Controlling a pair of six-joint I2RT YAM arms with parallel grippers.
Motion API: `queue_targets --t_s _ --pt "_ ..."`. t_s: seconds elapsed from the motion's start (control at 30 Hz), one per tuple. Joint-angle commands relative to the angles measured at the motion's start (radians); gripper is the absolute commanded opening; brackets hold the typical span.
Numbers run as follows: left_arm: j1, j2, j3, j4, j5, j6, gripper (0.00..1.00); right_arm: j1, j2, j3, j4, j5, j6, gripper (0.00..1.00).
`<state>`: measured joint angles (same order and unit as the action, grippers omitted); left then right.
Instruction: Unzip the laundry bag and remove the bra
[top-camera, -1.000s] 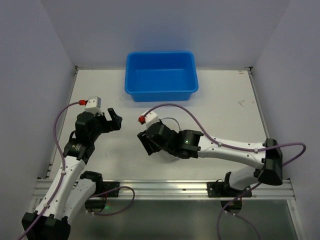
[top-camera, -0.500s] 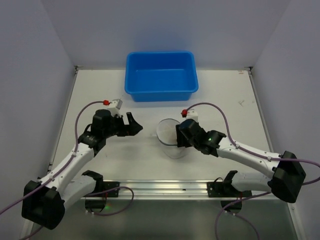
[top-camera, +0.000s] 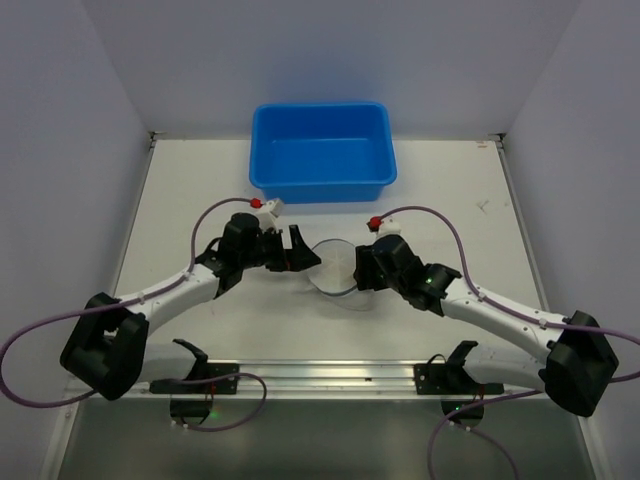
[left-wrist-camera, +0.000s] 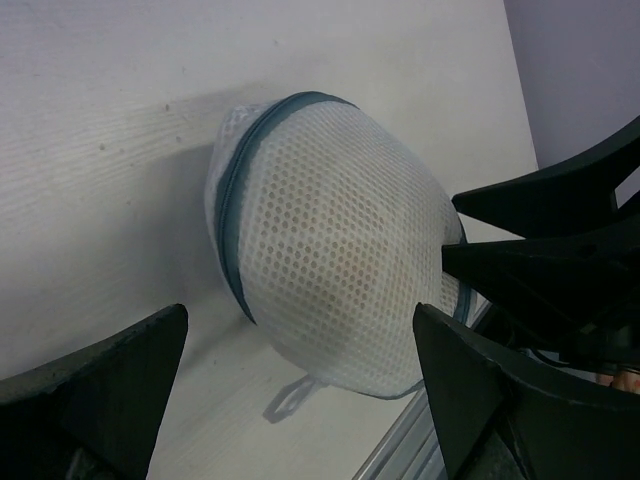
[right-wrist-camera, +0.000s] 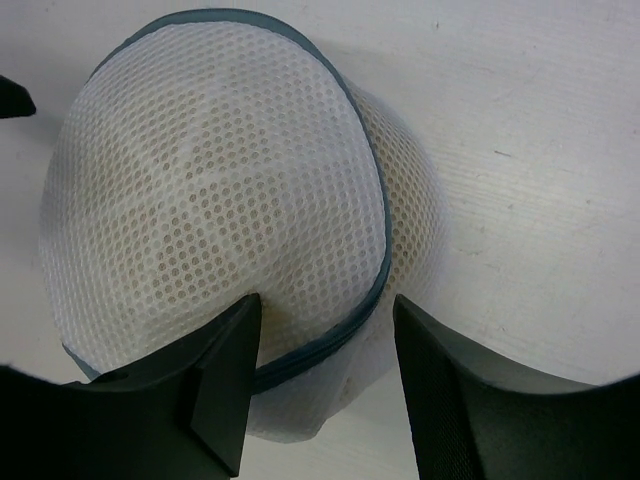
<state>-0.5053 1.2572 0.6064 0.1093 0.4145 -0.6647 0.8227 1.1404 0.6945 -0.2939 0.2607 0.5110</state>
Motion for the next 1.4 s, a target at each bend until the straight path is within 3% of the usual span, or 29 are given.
queue_targets --t_s 0.0,0.17,0.43,0.53,0.63,0.67,0.77,0.97,1.1,1.37 --pt "-0.029 0.051 0.05 0.116 0.04 -0.053 0.97 -0.014 -0.021 -0.018 0.07 -0.024 -0.06 0.57" --pt "-0.03 0.135 0.03 0.136 0.01 -0.065 0.93 -0.03 -0.005 -0.021 0.091 -0.048 -0.094 0.58" --pt "-0.03 0.229 -0.005 0.28 0.102 -0.133 0.85 -0.042 0.016 -0.021 0.127 -0.092 -0.129 0.58" --pt "-0.032 0.226 -0.028 0.323 0.135 -0.164 0.7 -0.046 0.016 -0.026 0.14 -0.106 -0.14 0.58" --pt "-0.032 0.193 -0.049 0.337 0.133 -0.185 0.46 -0.048 0.028 -0.015 0.148 -0.11 -0.152 0.58" --pt "-0.032 0.165 -0.057 0.337 0.129 -0.191 0.3 -0.048 0.035 -0.004 0.148 -0.112 -0.155 0.58" --pt "-0.032 0.105 -0.08 0.331 0.101 -0.211 0.01 -0.048 0.039 0.022 0.139 -0.115 -0.144 0.58" --pt "-0.042 -0.036 -0.117 0.231 -0.043 -0.32 0.0 -0.022 -0.02 0.086 0.052 0.018 -0.071 0.59" --pt "-0.078 -0.131 -0.174 0.214 -0.239 -0.449 0.0 0.14 -0.073 0.126 0.024 0.147 -0.037 0.59" --pt "-0.153 -0.216 -0.226 0.194 -0.408 -0.631 0.0 0.386 0.059 0.191 0.091 0.178 0.107 0.55"
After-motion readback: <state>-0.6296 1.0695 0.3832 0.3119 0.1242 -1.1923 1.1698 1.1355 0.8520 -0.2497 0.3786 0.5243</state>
